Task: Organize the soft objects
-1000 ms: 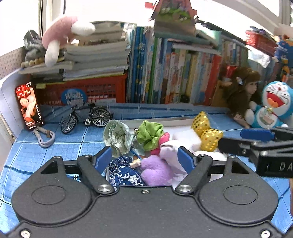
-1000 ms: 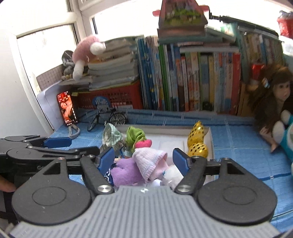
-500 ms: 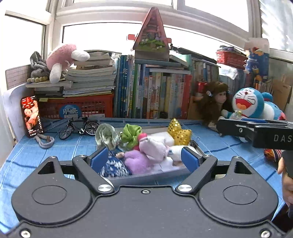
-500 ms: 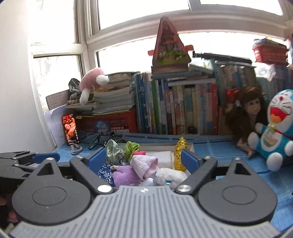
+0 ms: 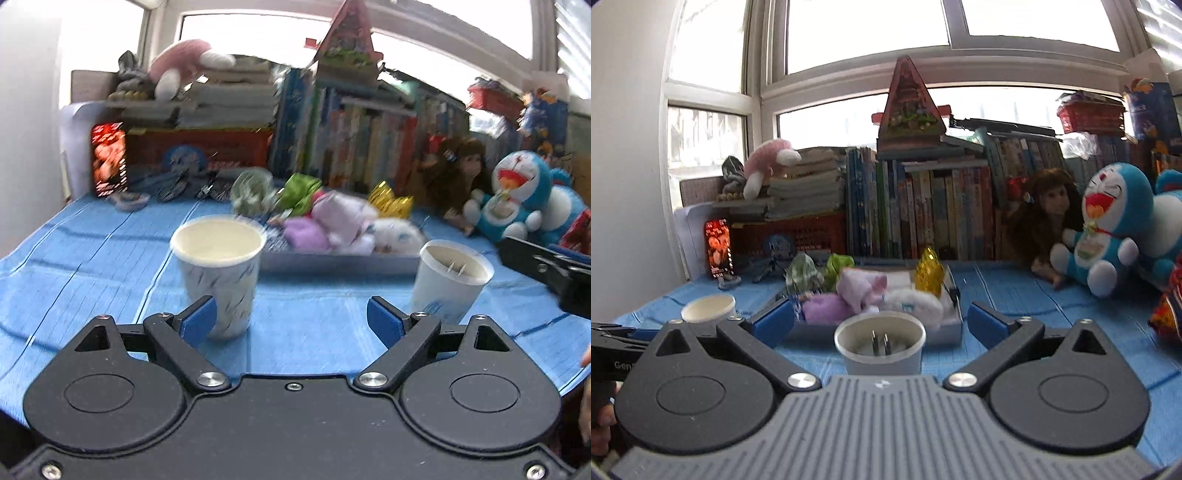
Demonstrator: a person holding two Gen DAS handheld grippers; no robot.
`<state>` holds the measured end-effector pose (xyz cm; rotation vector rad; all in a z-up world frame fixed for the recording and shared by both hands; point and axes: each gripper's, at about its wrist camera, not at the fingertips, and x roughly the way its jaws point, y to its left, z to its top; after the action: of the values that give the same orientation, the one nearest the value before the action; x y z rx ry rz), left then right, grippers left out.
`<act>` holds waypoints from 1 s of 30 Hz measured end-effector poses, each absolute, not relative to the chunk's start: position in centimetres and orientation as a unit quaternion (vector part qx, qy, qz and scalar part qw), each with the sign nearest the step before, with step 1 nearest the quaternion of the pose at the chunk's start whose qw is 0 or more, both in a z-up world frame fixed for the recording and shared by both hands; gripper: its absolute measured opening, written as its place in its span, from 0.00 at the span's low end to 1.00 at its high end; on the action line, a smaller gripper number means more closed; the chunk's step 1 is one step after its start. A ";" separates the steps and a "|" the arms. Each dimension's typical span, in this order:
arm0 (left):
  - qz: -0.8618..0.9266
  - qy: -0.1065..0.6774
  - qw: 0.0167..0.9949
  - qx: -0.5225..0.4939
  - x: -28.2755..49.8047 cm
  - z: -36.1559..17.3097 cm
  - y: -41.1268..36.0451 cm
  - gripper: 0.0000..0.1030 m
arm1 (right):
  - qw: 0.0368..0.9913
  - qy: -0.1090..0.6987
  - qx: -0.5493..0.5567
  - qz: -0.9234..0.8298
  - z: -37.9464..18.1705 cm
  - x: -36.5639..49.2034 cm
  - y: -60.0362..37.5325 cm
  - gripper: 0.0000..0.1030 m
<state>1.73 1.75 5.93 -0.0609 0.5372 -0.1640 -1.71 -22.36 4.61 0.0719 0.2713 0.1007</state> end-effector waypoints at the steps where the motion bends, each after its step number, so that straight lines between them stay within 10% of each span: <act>1: -0.074 0.272 0.959 -0.026 1.7 5.4 1.8 0.85 | 0.989 0.138 0.031 0.047 4.1 -1.9 -22.1 1.00; 30: -0.019 0.326 0.945 0.006 4.0 -0.6 0.8 1.00 | 0.968 0.250 0.009 -0.009 -4.5 0.7 -20.9 1.00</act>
<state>3.97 0.76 -0.63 0.0114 0.6633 -0.0379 0.69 -20.86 -4.47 0.0184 0.5050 -0.0173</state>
